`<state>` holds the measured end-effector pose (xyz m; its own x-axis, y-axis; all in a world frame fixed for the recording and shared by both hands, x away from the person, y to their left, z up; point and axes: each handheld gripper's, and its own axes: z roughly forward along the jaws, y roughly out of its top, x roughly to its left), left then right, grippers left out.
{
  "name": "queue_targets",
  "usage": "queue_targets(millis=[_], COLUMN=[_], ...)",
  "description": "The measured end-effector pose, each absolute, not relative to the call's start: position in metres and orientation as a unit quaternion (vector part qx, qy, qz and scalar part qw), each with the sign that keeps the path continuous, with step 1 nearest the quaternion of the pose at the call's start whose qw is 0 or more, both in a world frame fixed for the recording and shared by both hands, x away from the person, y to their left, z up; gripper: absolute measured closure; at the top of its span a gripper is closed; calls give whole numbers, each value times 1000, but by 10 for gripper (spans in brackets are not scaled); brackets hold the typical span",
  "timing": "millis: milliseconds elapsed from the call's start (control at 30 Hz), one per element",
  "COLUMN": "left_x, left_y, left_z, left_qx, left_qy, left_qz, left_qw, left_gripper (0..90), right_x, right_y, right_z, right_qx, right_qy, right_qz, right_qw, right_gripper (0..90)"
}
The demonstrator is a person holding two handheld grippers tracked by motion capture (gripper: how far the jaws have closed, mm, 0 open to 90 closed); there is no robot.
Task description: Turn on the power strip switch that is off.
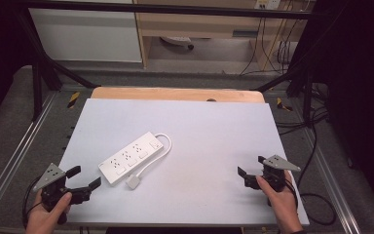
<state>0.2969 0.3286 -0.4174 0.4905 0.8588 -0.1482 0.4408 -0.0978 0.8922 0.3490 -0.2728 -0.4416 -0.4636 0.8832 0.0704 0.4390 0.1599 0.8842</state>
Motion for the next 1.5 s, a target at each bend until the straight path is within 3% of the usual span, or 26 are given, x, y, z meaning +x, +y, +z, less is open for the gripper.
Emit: queue_targets(millis=[467,1500], left_x=[296,293], left_y=[329,327], left_z=[-414,-404], left_qx=[699,666], left_qy=[462,459], left_qz=[221,243], left_qw=[500,535], left_gripper=[58,94], right_x=[351,351], right_y=[-270,-269], right_z=[-446,-446], right_qx=[466,471], right_qy=[735,736], right_qz=[443,437], right_qw=[215,214], right_gripper=[40,35])
